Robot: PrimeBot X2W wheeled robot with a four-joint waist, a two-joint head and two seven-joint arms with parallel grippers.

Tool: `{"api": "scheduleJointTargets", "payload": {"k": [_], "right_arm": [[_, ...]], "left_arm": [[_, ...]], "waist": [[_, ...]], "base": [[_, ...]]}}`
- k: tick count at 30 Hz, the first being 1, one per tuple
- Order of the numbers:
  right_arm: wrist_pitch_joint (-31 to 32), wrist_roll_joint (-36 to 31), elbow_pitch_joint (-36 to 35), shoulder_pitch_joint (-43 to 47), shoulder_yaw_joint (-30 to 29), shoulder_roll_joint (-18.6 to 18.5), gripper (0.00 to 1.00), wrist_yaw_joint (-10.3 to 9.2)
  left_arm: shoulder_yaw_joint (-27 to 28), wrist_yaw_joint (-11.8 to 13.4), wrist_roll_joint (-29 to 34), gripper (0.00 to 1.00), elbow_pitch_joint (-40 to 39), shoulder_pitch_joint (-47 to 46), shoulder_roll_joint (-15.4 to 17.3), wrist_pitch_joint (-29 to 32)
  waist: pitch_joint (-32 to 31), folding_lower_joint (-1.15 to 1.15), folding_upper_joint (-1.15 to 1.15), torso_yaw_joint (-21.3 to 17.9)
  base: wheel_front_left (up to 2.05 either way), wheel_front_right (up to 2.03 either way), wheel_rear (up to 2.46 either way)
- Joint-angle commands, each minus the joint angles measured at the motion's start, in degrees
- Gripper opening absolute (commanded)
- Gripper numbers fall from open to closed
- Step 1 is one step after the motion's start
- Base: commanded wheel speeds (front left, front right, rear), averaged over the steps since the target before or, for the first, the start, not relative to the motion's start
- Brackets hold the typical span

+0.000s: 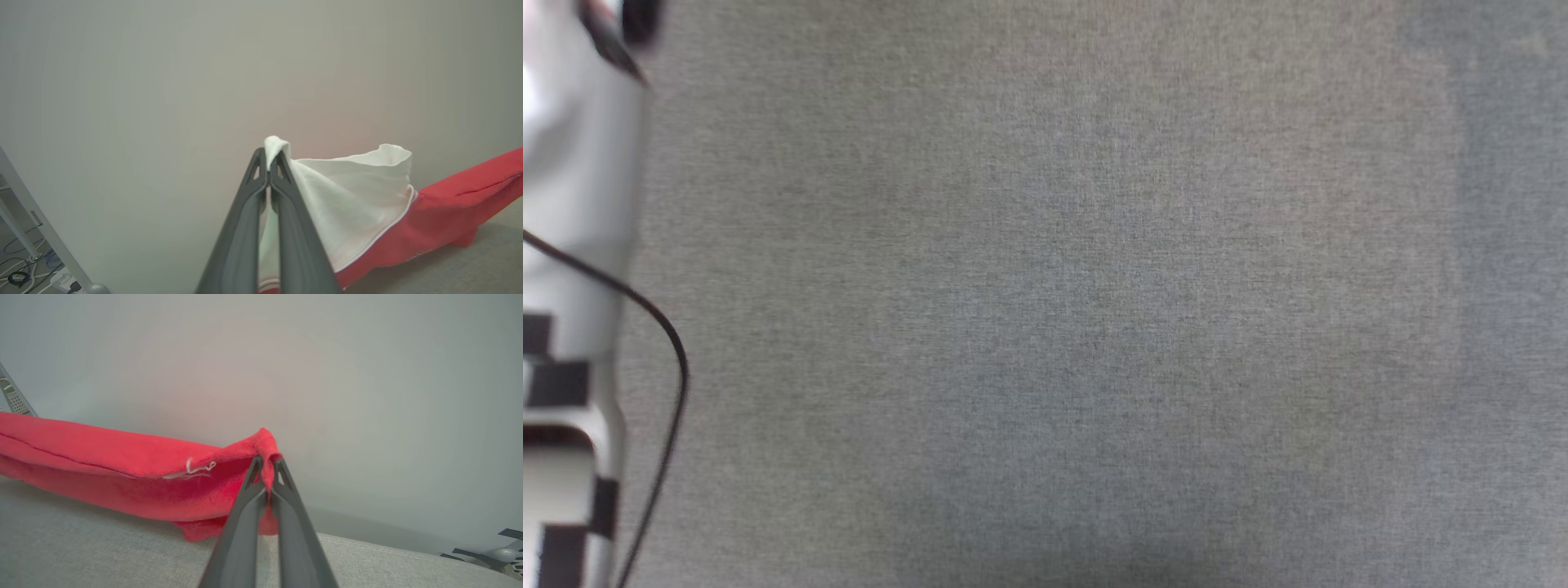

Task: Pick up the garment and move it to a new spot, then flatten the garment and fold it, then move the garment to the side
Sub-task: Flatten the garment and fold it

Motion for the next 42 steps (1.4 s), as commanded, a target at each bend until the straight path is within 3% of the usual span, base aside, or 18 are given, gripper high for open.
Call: {"api": "scheduleJointTargets", "payload": {"k": [1, 8, 17, 25, 42], "right_arm": [[-0.6, 1.2, -0.9, 2.7, 1.1, -0.4, 0.00, -0.46], [-1.9, 6.7, -4.0, 16.9, 5.2, -2.2, 0.00, -0.46], [-1.0, 15.4, -7.3, 33.8, 10.5, -4.2, 0.00, -0.46], [-2.0, 19.9, -8.5, 42.6, 13.3, -4.7, 0.00, -0.46], [2.1, 28.2, -7.3, 57.8, 9.5, -7.5, 0.00, -0.46]], "left_arm": [[-0.1, -0.3, -0.4, 0.00, -1.0, 3.6, -0.5, -0.3], [-3.6, -0.4, -1.0, 0.00, -3.8, 20.9, -1.0, -0.3], [-10.5, -0.4, -1.3, 0.00, -1.6, 36.9, 2.2, 1.5], [-13.4, -0.4, -4.2, 0.00, -1.8, 47.2, 5.1, 3.5], [-17.6, -0.2, -7.1, 0.00, -10.8, 61.7, 9.4, 6.6]], "waist": [[-4.5, 0.00, 0.00, 1.5], [-12.4, 0.00, 0.00, 2.7], [-20.7, 0.00, 0.00, 3.2], [-26.3, 0.00, 0.00, 3.4], [-35.8, 0.00, 0.00, 3.5]], "base": [[0.00, 0.00, 0.00], [0.00, 0.00, 0.00], [0.00, 0.00, 0.00], [0.00, 0.00, 0.00], [0.00, 0.00, 0.00]]}}
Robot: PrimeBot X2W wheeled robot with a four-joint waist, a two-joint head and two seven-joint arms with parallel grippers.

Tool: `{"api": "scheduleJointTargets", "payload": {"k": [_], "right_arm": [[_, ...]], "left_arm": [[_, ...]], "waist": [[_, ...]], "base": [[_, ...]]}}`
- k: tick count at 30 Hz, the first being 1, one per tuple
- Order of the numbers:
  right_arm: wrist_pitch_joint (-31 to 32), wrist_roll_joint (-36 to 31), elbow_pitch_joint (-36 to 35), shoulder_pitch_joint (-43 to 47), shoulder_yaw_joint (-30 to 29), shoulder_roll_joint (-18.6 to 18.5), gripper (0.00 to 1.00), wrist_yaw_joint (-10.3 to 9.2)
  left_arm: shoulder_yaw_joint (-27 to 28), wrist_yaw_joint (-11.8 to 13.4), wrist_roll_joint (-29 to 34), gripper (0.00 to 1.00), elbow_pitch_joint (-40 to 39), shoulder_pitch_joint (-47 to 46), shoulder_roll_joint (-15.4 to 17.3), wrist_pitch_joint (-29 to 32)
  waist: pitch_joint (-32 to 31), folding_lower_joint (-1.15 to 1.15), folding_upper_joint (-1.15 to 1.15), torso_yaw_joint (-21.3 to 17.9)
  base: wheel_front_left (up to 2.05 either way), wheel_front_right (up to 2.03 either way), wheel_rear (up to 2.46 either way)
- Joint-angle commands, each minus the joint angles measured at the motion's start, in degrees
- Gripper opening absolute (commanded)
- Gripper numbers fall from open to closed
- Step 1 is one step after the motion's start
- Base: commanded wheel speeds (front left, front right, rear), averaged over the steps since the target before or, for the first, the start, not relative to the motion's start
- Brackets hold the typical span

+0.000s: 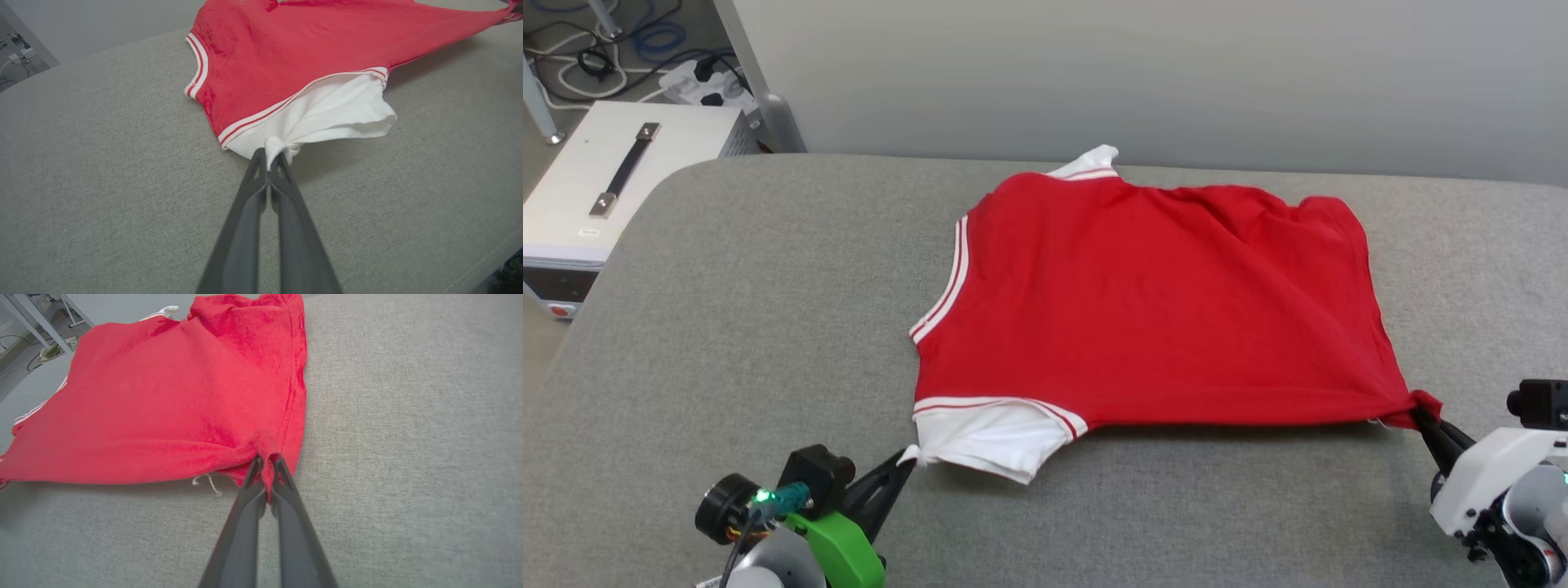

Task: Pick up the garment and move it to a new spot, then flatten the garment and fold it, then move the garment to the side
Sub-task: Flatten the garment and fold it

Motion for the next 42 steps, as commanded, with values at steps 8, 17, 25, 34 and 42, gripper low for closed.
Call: {"api": "scheduleJointTargets", "payload": {"k": [8, 17, 25, 34, 42], "right_arm": [[4.6, 0.7, -5.0, 9.1, -3.9, -3.0, 0.00, -0.46], [8.1, -3.3, -13.0, 18.9, -9.1, -4.4, 0.00, -0.46], [13.3, -6.1, -21.5, 28.6, -16.2, -4.5, 0.00, -0.46], [20.1, -10.9, -32.2, 32.3, -26.2, -0.3, 0.00, -0.46], [24.4, -14.8, -35.5, 27.8, -30.1, 2.6, 0.00, -0.46]], "left_arm": [[-1.5, 1.3, -1.1, 0.00, -5.0, 6.6, 1.1, 0.7], [-3.4, 1.7, -3.0, 0.00, -11.6, 14.4, 4.3, 3.0], [-4.6, 2.3, -4.5, 0.00, -19.0, 19.9, 9.3, 6.6], [-1.6, 3.8, -4.5, 0.00, -22.7, 14.7, 9.2, 6.9], [0.0, 2.6, -3.8, 0.00, -20.7, 4.7, 7.8, 8.5]], "waist": [[-4.2, 0.01, 0.00, -0.5], [-7.2, 0.01, 0.00, -0.9], [-7.3, 0.01, 0.00, -0.7], [-3.6, 0.01, 0.00, -0.7], [1.5, 0.01, 0.00, -1.2]], "base": [[0.00, 0.00, 0.00], [0.00, 0.00, 0.00], [0.00, 0.00, 0.00], [0.00, 0.00, 0.00], [0.00, 0.00, 0.00]]}}
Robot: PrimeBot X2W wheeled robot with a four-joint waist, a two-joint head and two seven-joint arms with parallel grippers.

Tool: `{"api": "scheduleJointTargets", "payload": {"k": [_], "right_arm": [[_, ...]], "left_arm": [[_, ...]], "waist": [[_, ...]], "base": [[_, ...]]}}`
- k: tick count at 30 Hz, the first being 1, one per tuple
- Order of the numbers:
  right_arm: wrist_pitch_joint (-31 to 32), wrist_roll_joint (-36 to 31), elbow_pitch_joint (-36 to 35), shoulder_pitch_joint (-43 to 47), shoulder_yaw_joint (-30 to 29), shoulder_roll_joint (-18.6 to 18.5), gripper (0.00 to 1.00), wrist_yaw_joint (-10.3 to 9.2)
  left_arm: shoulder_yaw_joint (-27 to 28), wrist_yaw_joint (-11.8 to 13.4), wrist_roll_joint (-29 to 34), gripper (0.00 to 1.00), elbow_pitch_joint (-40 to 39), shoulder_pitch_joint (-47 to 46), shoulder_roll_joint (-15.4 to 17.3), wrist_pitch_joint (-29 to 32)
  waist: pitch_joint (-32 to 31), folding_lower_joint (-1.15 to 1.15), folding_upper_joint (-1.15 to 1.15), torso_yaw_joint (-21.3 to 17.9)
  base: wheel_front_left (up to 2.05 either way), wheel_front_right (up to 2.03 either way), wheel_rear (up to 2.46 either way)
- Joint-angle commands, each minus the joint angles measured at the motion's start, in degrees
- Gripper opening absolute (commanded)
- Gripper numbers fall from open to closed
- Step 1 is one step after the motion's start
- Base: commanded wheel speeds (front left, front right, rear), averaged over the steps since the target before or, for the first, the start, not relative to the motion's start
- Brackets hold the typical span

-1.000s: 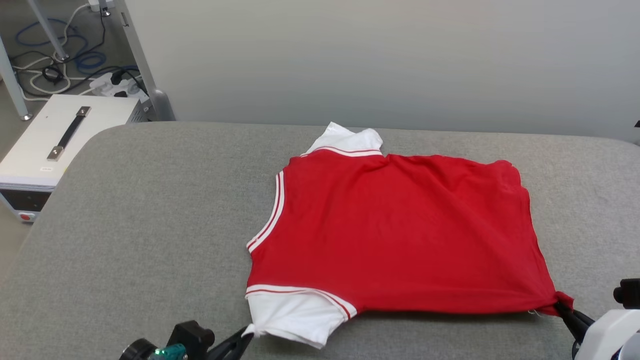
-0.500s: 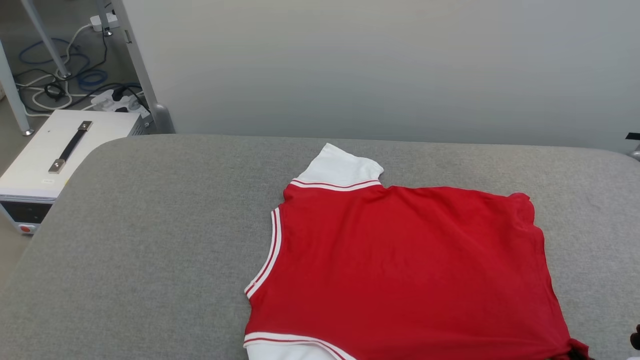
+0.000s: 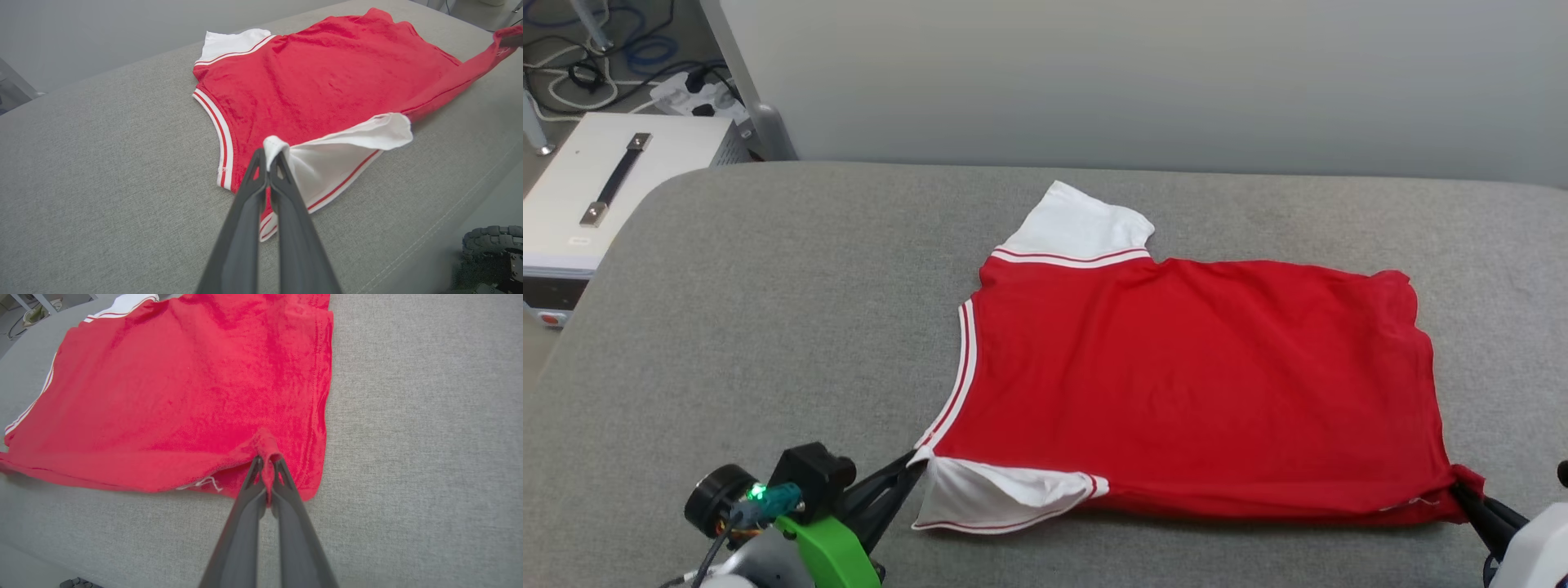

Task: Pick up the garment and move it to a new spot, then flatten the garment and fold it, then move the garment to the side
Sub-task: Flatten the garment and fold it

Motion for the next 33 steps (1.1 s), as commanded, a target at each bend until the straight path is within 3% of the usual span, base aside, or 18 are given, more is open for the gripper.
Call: {"api": "scheduleJointTargets", "payload": {"k": [1, 11, 26, 28, 29, 30, 31, 33], "right_arm": [[0.6, -1.1, -0.4, -1.9, -0.5, 0.6, 0.00, -0.45], [4.4, -4.8, 2.1, -9.3, -1.0, 3.0, 0.00, -0.45], [5.9, -7.4, 8.0, -16.6, 1.0, 5.0, 0.00, -0.45], [5.6, -7.7, 8.5, -17.2, 1.1, 5.0, 0.64, -0.45], [5.4, -8.0, 8.8, -17.4, 1.1, 5.1, 1.00, -0.45], [5.0, -8.1, 8.9, -17.6, 1.0, 5.2, 1.00, -0.45], [4.9, -8.3, 9.2, -17.8, 1.1, 5.4, 1.00, -0.45], [4.3, -8.3, 9.3, -17.9, 1.1, 5.6, 1.00, -0.45]], "left_arm": [[0.2, -0.5, 0.3, 0.00, 0.8, -2.4, -0.6, 0.5], [-1.0, -1.8, 1.1, 0.00, 9.7, -11.4, -3.4, 1.8], [-4.8, -2.9, 0.9, 0.00, 23.6, -19.7, -8.3, -1.8], [-5.5, -2.9, 0.8, 0.00, 25.3, -20.5, -9.0, -2.4], [-5.8, -3.0, 0.9, 0.28, 26.3, -21.0, -9.5, -2.7], [-5.9, -2.8, 1.4, 0.78, 27.2, -21.4, -9.9, -3.2], [-6.1, -2.5, 1.8, 1.00, 28.3, -21.9, -10.4, -3.6], [-6.1, -1.8, 2.1, 1.00, 30.0, -22.4, -11.6, -4.8]], "waist": [[2.9, 0.00, 0.00, -0.5], [8.0, 0.00, 0.00, -1.6], [12.3, 0.00, 0.00, -2.5], [12.5, 0.00, 0.00, -2.5], [12.5, 0.00, 0.00, -2.5], [12.5, 0.00, 0.00, -2.4], [12.3, 0.00, 0.00, -2.4], [11.8, 0.00, 0.00, -2.3]], "base": [[0.00, 0.00, 0.00], [0.00, 0.00, 0.00], [0.00, 0.00, 0.00], [0.00, 0.00, 0.00], [0.00, 0.00, 0.00], [0.00, 0.00, 0.00], [0.00, 0.00, 0.00], [0.00, 0.00, 0.00]]}}
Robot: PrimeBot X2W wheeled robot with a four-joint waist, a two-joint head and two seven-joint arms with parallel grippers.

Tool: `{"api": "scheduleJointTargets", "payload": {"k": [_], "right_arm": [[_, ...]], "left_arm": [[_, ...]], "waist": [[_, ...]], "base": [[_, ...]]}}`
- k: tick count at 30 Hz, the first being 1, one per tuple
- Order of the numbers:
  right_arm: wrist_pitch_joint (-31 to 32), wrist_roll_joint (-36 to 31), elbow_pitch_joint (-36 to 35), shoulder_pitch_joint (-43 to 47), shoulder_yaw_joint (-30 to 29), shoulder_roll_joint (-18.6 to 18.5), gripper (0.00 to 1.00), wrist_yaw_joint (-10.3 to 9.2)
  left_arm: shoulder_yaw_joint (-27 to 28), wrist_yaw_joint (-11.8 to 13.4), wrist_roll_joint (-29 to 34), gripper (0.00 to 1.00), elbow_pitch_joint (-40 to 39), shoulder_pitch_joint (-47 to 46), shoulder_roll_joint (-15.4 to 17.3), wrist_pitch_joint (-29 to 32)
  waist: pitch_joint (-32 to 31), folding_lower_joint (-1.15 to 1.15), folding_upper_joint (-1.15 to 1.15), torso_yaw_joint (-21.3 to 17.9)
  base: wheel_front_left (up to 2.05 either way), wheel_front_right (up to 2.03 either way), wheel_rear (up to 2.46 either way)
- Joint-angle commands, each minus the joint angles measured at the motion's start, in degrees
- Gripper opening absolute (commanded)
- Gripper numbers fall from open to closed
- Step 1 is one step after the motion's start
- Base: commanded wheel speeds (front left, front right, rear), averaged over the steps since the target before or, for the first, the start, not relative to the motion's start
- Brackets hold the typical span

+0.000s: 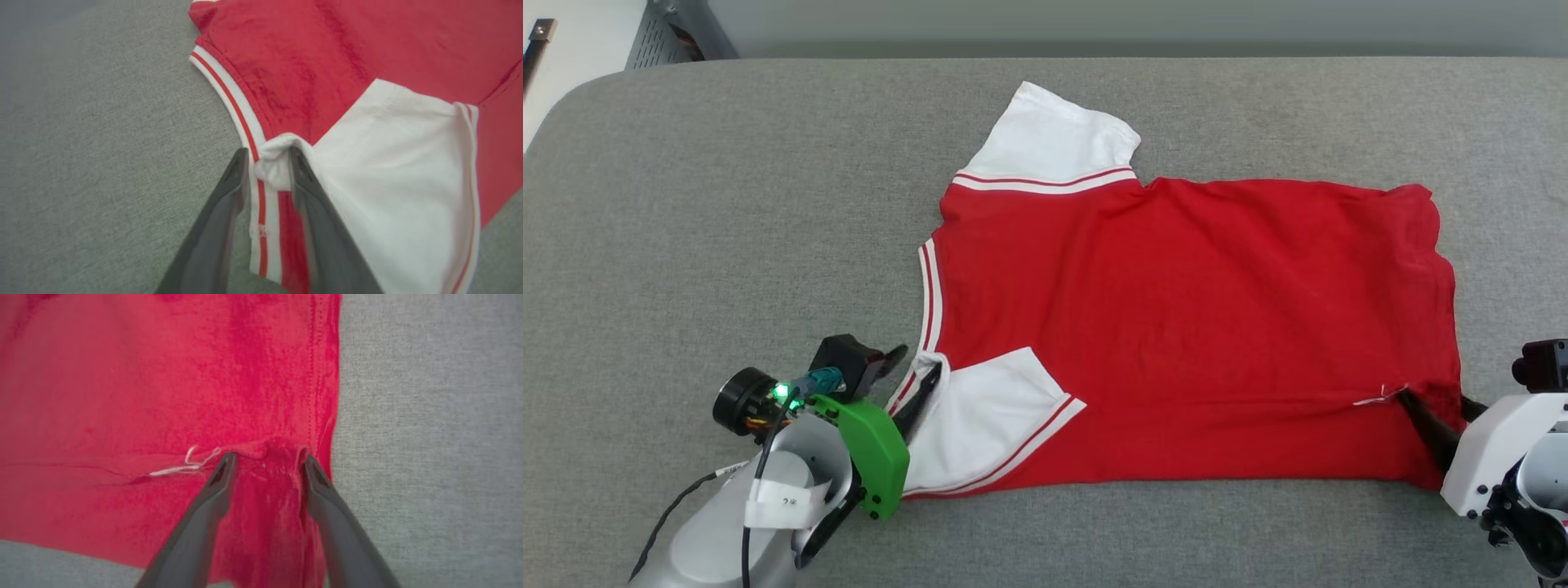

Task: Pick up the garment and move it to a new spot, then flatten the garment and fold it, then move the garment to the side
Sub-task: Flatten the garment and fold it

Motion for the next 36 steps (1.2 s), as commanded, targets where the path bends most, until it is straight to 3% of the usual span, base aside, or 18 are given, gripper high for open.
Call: {"api": "scheduleJointTargets", "payload": {"k": [1, 10, 20, 30, 36], "right_arm": [[-0.8, -0.4, 0.0, -0.8, 0.1, 0.2, 1.00, -0.05], [-2.9, -4.0, -5.3, 2.1, -0.1, -0.1, 1.00, -0.05], [2.8, -8.2, -15.1, 9.4, -3.2, 3.2, 1.00, -0.05], [8.5, -10.6, -20.7, 14.6, -7.1, 7.8, 1.00, -0.05], [9.0, -11.1, -21.5, 14.6, -7.4, 8.9, 1.00, -0.05]], "left_arm": [[0.4, 0.6, 0.1, 1.00, 0.9, -1.1, -1.1, -1.2], [5.4, 4.4, -6.0, 1.00, 3.0, 1.6, -5.6, -5.6], [9.7, 11.4, -13.1, 1.00, -7.0, 10.4, -5.1, -1.6], [6.7, 20.0, -14.5, 1.00, -20.3, 20.0, 1.1, 12.6], [5.8, 23.9, -13.7, 1.00, -22.7, 20.4, 2.1, 16.6]], "waist": [[-0.7, 0.00, 0.00, 0.1], [-5.8, 0.00, 0.00, 0.8], [-9.4, 0.00, 0.00, 1.1], [-8.9, 0.00, 0.00, 0.0], [-7.1, 0.00, 0.00, -1.1]], "base": [[0.00, 0.00, 0.00], [0.00, 0.00, 0.00], [0.00, 0.00, 0.00], [0.00, 0.00, 0.00], [0.00, 0.00, 0.00]]}}
